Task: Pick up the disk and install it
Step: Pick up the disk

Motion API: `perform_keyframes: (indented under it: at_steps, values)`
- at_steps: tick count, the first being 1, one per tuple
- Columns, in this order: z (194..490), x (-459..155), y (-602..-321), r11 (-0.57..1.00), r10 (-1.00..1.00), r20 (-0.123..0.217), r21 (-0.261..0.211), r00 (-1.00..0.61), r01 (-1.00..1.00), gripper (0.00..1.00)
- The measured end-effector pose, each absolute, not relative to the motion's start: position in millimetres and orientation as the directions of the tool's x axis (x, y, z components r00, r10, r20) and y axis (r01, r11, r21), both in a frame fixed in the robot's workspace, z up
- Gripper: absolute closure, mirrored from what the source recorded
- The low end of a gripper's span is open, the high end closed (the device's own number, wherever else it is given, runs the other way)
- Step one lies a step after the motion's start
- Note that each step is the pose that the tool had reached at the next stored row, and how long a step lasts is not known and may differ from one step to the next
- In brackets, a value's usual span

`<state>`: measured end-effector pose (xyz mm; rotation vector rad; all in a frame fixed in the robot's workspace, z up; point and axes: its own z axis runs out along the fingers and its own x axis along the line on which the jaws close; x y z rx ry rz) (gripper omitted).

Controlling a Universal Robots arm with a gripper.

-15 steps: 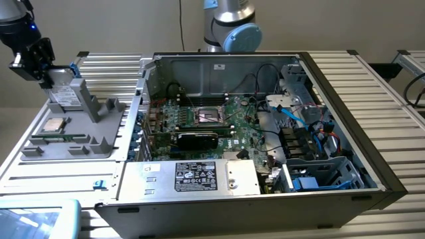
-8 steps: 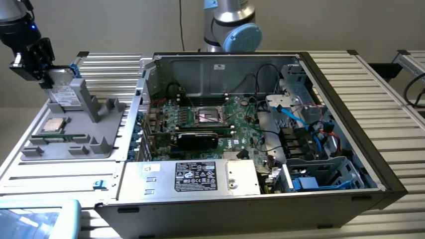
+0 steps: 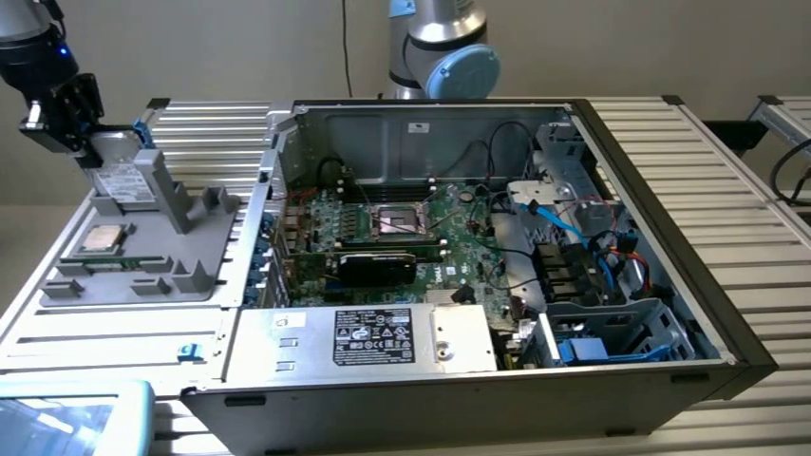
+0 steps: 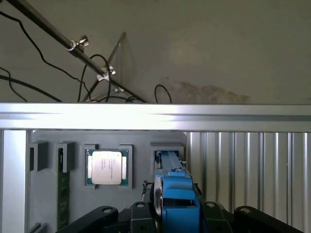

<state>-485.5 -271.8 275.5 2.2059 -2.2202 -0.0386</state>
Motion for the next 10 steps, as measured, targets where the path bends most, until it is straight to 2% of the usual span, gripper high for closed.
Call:
perform_keyframes:
  at_steps: [10]
  values:
    - [287,-485,-272,0.006,-1.000,-0.009,0.023,-0.007,-1.000,0.63]
